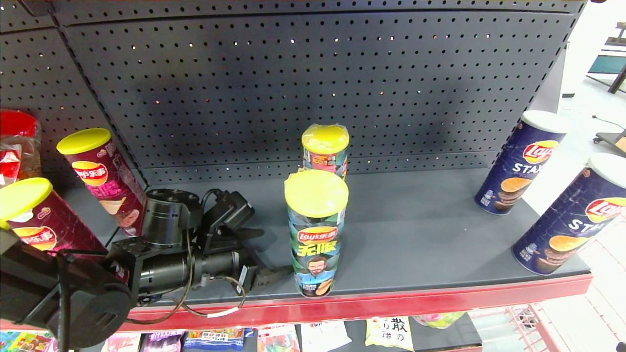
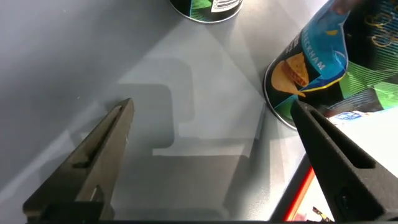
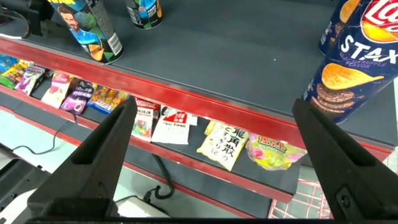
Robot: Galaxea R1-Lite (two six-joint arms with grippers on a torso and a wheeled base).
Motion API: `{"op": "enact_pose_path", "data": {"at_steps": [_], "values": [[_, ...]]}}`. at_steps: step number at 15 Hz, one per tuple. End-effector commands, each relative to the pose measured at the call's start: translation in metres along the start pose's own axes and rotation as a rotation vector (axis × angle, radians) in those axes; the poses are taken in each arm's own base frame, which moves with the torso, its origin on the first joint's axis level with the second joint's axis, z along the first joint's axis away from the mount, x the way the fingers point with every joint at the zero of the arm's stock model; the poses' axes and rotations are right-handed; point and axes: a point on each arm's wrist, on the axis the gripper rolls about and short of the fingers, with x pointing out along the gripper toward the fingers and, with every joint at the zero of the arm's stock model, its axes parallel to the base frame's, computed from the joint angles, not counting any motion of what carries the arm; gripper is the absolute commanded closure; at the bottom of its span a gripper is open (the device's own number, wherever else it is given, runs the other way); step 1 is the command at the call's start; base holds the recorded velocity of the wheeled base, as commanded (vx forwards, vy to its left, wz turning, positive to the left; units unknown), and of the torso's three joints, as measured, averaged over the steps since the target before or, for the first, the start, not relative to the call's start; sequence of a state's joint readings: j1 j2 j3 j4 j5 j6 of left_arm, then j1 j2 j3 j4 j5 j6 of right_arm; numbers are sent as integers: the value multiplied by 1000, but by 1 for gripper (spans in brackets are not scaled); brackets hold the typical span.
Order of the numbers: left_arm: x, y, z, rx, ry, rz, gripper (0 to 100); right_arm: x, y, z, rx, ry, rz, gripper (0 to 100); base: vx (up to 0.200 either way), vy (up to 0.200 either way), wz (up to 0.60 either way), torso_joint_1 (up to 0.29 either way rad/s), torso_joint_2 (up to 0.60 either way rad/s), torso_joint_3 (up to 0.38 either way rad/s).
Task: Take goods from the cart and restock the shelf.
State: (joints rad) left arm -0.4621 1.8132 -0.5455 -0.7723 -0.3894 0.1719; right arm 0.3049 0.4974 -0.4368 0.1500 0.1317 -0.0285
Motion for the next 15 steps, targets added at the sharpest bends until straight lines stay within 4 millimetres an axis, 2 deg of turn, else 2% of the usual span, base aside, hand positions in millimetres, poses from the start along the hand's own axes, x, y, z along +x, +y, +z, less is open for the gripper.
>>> {"op": "enact_pose_path", "data": {"at_steps": [1,6,15], "values": [[0,0,1,1,-3,1,0,1,0,0,0,4,-1,0,0,0,0,0,0,0],[2,1,3,4,-10,0,0,0,0,0,-1,-2,-3,0,0,0,0,0,0,0],[-4,-7,-6,1,18,-16,0,-2,0,0,1,-10,-16,0,0,0,0,0,0,0]]}}
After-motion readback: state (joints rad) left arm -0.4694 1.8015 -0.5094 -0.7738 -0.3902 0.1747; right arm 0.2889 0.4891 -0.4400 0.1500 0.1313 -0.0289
